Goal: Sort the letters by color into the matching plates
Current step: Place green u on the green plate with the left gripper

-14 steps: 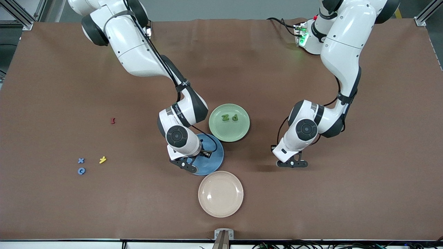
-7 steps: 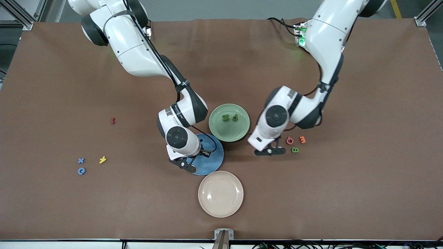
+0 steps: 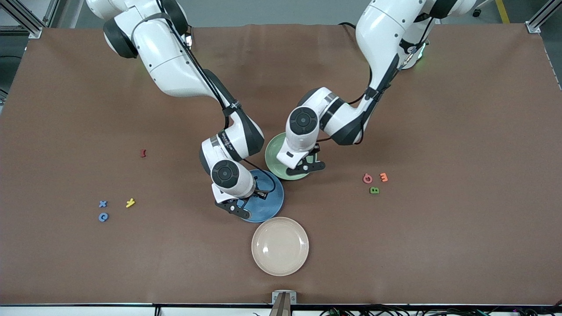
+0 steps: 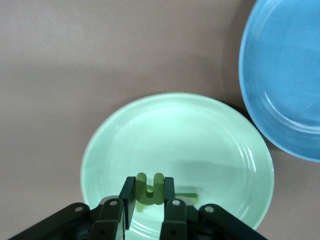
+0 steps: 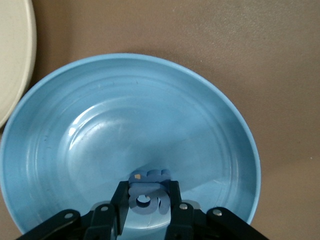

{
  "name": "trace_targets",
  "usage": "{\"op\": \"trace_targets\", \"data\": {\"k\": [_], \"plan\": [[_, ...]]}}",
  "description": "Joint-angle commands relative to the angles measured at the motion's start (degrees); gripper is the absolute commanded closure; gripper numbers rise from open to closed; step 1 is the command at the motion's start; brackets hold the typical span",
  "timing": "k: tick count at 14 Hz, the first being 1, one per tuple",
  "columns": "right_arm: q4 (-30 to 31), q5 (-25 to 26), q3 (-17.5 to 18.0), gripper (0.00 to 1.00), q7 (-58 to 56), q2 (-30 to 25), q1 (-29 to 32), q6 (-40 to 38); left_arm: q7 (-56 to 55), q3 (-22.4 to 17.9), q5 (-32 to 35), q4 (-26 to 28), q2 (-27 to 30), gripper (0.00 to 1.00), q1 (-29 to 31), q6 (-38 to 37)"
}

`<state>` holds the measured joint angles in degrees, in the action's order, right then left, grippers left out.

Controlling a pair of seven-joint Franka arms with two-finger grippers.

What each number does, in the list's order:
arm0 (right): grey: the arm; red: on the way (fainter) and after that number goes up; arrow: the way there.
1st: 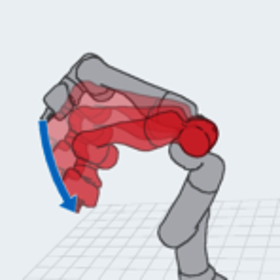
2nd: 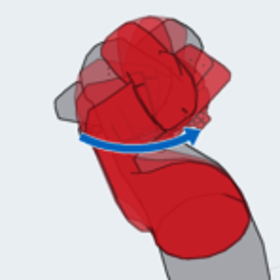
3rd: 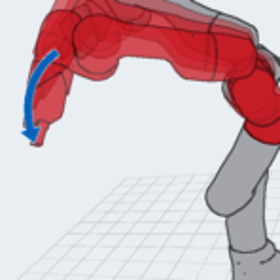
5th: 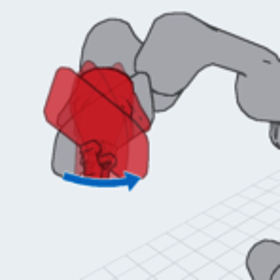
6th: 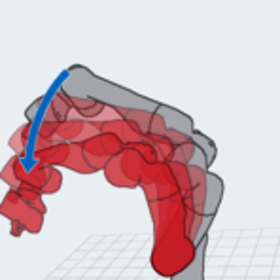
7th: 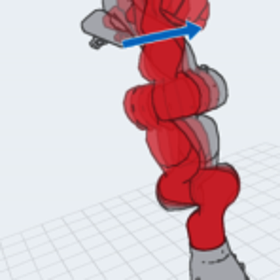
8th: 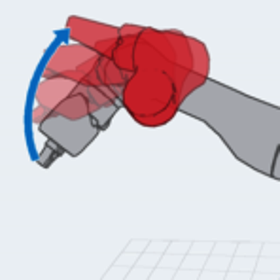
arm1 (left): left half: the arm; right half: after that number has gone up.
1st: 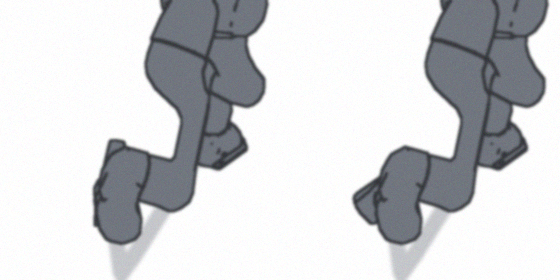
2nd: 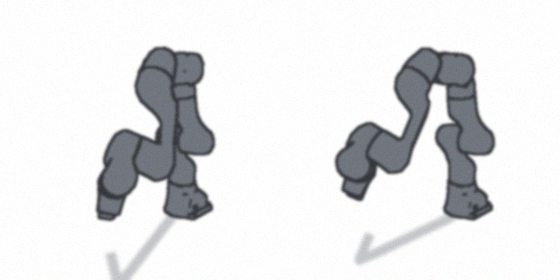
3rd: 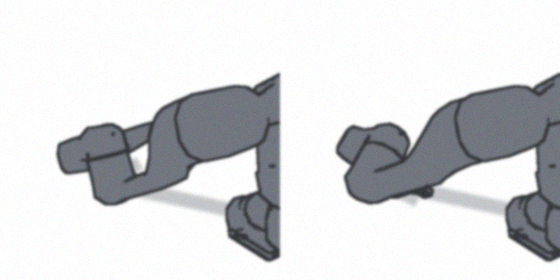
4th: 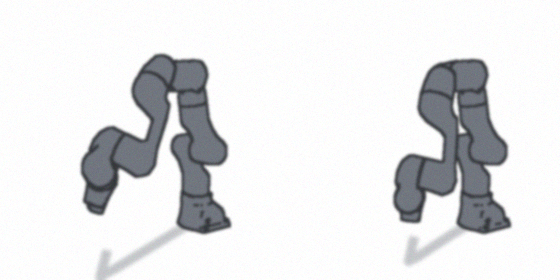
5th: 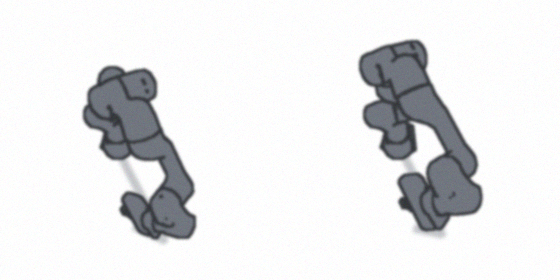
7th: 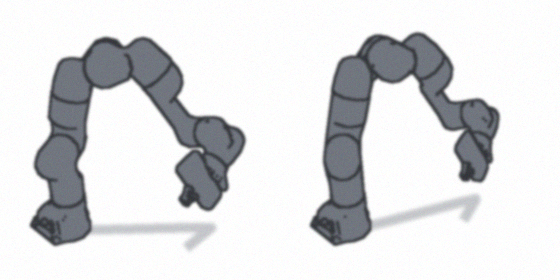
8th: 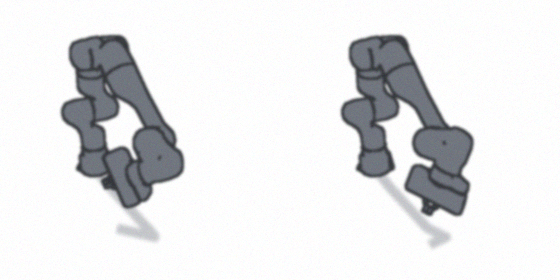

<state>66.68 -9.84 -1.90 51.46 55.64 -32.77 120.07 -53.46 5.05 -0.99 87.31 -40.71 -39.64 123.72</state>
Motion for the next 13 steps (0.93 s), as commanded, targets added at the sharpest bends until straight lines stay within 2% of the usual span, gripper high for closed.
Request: {"op": "trace_targets", "data": {"k": [1,5,6,7,8,12,13], "plan": [[-0.58,1.05,0.23,0.99,0.84,0.44,0.08,0.33,-2.35,-0.48,-0.94,-4.16,-3.84,0.84,-1.84,-1.03],[-0.50,1.05,0.23,0.95,0.66,0.44,0.34,0.34,-2.44,-0.57,-0.85,-7.68,-7.00,0.84,-3.07,0.11],[-0.49,1.05,0.23,0.82,0.66,0.44,0.43,0.34,-2.44,-0.66,-0.85,-8.21,-7.79,0.83,-3.25,1.25],[-0.49,1.05,0.23,0.39,0.75,0.44,0.52,0.34,-2.27,-0.74,-0.77,-8.30,-8.41,0.82,-3.25,3.08],[-0.58,1.14,0.15,0.02,0.75,0.44,0.34,0.34,-2.27,-0.75,-0.76,-8.21,-8.76,0.82,-3.25,4.58],[-0.84,0.96,0.23,0.00,0.75,0.17,0.52,0.16,-2.27,-0.83,-0.50,-8.21,-9.38,0.80,-3.25,5.74],[-0.93,1.05,0.23,0.00,0.49,-0.09,0.69,0.07,-2.27,-0.83,-0.50,-8.21,-9.38,0.72,-3.25,5.74]]}}
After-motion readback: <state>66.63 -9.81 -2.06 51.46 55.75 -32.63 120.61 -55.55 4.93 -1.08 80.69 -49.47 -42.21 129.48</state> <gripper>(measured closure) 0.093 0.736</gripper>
